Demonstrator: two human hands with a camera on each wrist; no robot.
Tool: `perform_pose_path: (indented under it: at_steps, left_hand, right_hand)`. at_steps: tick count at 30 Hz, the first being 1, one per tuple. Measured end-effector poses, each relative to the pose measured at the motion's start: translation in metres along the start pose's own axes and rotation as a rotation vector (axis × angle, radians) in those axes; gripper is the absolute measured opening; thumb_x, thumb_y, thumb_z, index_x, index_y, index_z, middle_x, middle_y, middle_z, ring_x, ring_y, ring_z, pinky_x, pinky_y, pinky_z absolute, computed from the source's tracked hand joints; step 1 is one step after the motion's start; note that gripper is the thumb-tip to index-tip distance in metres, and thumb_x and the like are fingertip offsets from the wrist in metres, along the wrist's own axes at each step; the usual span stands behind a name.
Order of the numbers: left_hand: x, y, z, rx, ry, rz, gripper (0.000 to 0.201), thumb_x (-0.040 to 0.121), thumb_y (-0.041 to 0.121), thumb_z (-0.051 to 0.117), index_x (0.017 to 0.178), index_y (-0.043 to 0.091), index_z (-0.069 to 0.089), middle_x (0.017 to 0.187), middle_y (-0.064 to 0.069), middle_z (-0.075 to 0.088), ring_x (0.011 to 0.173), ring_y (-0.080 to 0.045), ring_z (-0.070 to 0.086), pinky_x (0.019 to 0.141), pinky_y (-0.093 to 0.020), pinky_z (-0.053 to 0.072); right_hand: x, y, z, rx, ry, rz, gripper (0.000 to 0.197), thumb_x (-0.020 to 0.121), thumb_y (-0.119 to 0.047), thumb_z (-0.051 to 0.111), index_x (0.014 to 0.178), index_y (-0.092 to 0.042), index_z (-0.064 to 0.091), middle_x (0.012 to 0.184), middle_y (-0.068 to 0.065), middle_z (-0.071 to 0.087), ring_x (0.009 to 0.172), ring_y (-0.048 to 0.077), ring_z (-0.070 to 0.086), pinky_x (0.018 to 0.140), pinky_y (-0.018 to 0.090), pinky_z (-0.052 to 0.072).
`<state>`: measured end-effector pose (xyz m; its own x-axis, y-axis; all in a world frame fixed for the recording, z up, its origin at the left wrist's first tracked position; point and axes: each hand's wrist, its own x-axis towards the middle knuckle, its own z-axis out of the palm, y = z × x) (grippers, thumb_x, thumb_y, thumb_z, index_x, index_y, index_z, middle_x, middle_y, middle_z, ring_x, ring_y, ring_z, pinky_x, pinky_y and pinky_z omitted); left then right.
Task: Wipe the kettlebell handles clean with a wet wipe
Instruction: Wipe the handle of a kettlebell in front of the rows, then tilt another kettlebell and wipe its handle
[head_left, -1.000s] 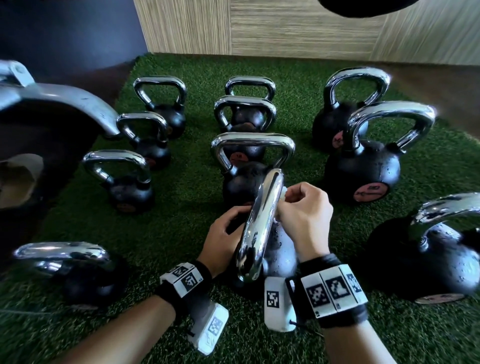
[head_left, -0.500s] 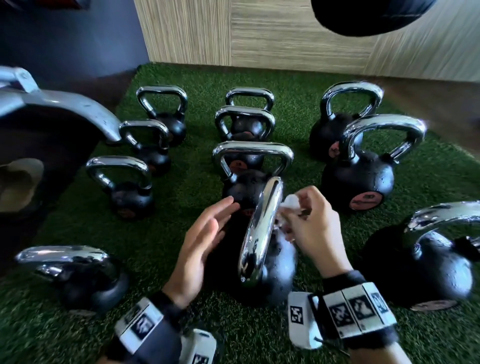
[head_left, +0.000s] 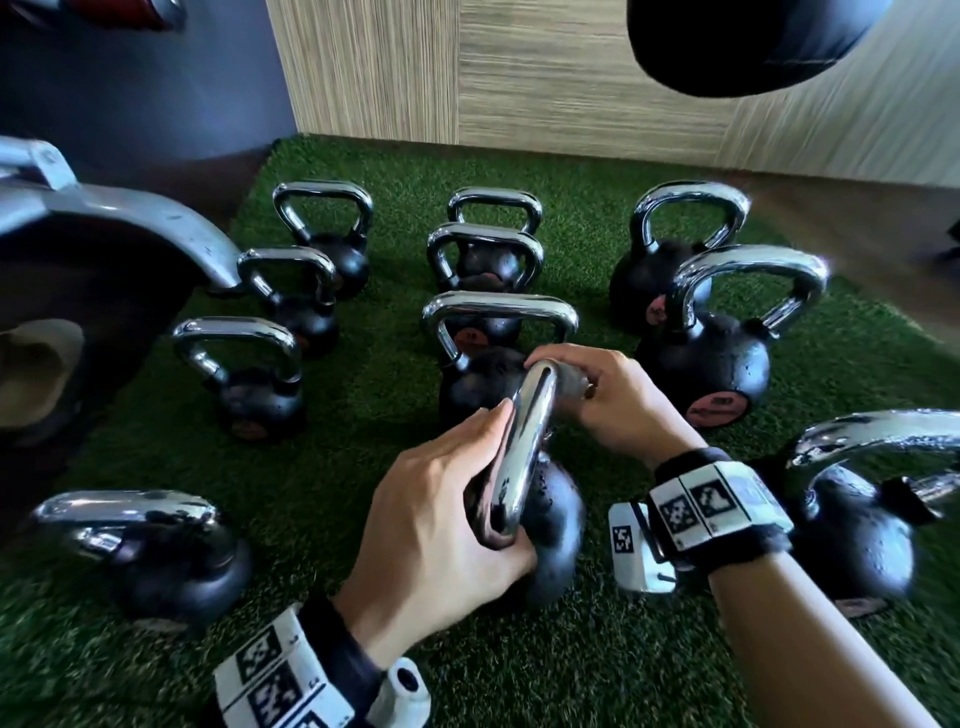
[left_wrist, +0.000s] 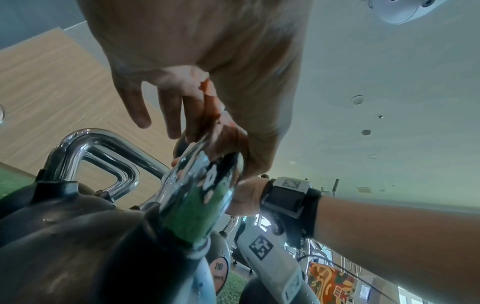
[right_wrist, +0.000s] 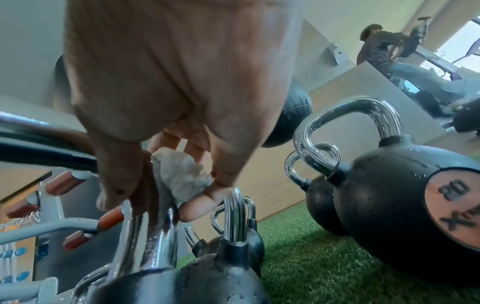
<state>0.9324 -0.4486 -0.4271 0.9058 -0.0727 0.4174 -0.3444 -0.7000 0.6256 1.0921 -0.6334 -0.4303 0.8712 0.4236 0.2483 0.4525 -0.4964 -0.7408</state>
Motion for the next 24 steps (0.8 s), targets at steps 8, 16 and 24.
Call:
perform_pose_path:
  at_steps: [8,16,24]
  left_hand:
    - [0.047,-0.038,-0.057,0.181,-0.408,0.199,0.101,0.063,0.040,0.087,0.150,0.055,0.037,0.141,0.047,0.037,0.141,0.011,0.039,0.115,-0.017,0.037]
    - [0.046,-0.055,-0.067,0.183,-0.306,0.113,0.063,0.070,0.025,0.093,0.127,0.037,0.070,0.091,0.025,0.065,0.090,0.005,0.065,0.085,-0.025,0.054]
    - [0.028,-0.048,-0.064,0.216,-0.219,0.049,0.062,0.072,0.027,0.092,0.129,0.036,0.069,0.094,0.024,0.067,0.089,0.002,0.066,0.085,-0.026,0.055]
  right_hand:
    - [-0.059,-0.007,-0.012,-0.198,0.270,-0.036,0.036,0.069,-0.022,0.092,0.102,-0.020,0.079,0.086,-0.013,0.073,0.086,0.000,0.064,0.074,0.007,0.047]
    - [-0.116,-0.027,0.016,-0.082,0.468,0.031,0.049,0.072,-0.024,0.090,0.108,-0.020,0.057,0.087,-0.024,0.069,0.075,0.010,0.066,0.066,0.015,0.049]
    - [-0.105,-0.023,0.009,-0.104,0.423,0.000,0.037,0.069,-0.022,0.093,0.101,-0.013,0.077,0.073,-0.025,0.067,0.078,0.005,0.067,0.067,0.003,0.047]
